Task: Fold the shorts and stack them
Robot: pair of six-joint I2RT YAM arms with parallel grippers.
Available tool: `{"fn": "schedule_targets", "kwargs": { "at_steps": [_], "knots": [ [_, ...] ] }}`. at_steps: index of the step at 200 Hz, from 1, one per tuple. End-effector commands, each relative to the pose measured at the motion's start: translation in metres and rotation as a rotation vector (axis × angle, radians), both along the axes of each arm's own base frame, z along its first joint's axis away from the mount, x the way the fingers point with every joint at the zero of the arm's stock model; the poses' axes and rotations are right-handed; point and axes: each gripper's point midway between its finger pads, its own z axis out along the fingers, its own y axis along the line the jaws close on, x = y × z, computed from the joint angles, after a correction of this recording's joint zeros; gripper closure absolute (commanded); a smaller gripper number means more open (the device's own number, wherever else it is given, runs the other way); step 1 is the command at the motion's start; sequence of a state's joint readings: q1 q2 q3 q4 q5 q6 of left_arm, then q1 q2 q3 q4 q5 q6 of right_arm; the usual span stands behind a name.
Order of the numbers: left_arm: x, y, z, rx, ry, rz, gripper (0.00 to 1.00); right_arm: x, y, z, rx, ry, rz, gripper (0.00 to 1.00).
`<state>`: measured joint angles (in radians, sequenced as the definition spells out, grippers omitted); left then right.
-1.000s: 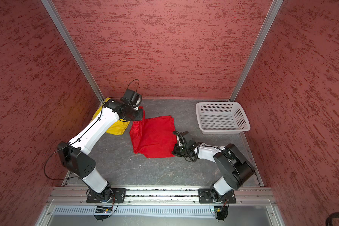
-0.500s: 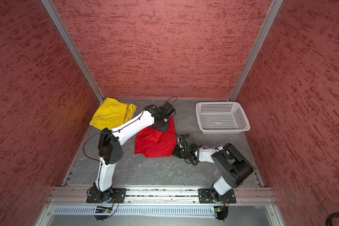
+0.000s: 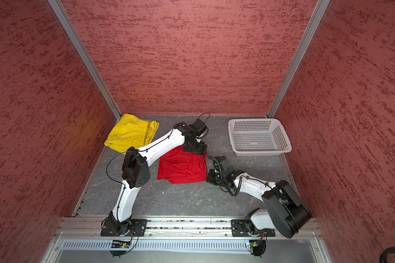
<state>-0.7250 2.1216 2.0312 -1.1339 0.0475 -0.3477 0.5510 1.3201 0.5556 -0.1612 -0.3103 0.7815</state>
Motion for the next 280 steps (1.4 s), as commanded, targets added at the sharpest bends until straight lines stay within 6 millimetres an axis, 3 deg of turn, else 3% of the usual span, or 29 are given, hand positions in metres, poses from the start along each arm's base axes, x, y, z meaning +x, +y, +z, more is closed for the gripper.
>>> {"fn": "schedule_targets", "kwargs": {
  "at_steps": [1, 17, 31, 40, 57, 77, 97, 120, 157, 179, 209, 244, 280],
  "knots": [
    [0.009, 0.022, 0.066, -0.181, -0.097, 0.069, 0.14, 0.012, -0.02, 0.032, -0.097, -0.057, -0.043, 1.0],
    [0.012, 0.056, 0.076, -0.201, -0.14, 0.134, 0.23, 0.028, -0.014, 0.064, -0.085, -0.123, -0.035, 1.0],
    [0.011, 0.092, 0.064, -0.193, -0.136, 0.213, 0.42, 0.044, 0.004, 0.087, -0.042, -0.158, 0.002, 1.0],
    [0.009, 0.117, 0.053, -0.202, -0.106, 0.275, 0.47, 0.054, 0.018, 0.094, -0.006, -0.168, 0.034, 1.0],
    [0.001, 0.15, 0.028, -0.254, -0.038, 0.371, 0.47, 0.074, 0.044, 0.101, 0.05, -0.171, 0.083, 0.99],
    [-0.008, 0.171, 0.003, -0.313, -0.006, 0.426, 0.34, 0.099, 0.068, 0.092, 0.093, -0.162, 0.112, 0.98],
    [-0.014, 0.178, -0.018, -0.354, 0.017, 0.444, 0.27, 0.121, 0.078, 0.076, 0.098, -0.155, 0.111, 0.99],
    [-0.017, 0.182, -0.04, -0.364, 0.048, 0.456, 0.27, 0.137, 0.072, 0.043, 0.114, -0.113, 0.057, 1.0],
    [-0.02, 0.19, -0.068, -0.357, 0.086, 0.487, 0.22, 0.141, 0.055, -0.017, 0.085, -0.017, -0.007, 1.0],
    [-0.022, 0.19, -0.077, -0.359, 0.1, 0.488, 0.22, 0.137, 0.048, -0.039, 0.067, 0.022, -0.02, 1.0],
    [-0.022, 0.191, -0.083, -0.352, 0.1, 0.495, 0.21, 0.141, 0.047, -0.039, 0.075, 0.016, -0.012, 1.0],
    [-0.019, 0.19, -0.093, -0.365, 0.098, 0.507, 0.18, 0.147, 0.052, -0.012, 0.105, -0.055, 0.023, 1.0],
    [-0.018, 0.183, -0.103, -0.394, 0.096, 0.512, 0.17, 0.142, 0.05, 0.003, 0.12, -0.081, 0.03, 0.97]
  ]
}}
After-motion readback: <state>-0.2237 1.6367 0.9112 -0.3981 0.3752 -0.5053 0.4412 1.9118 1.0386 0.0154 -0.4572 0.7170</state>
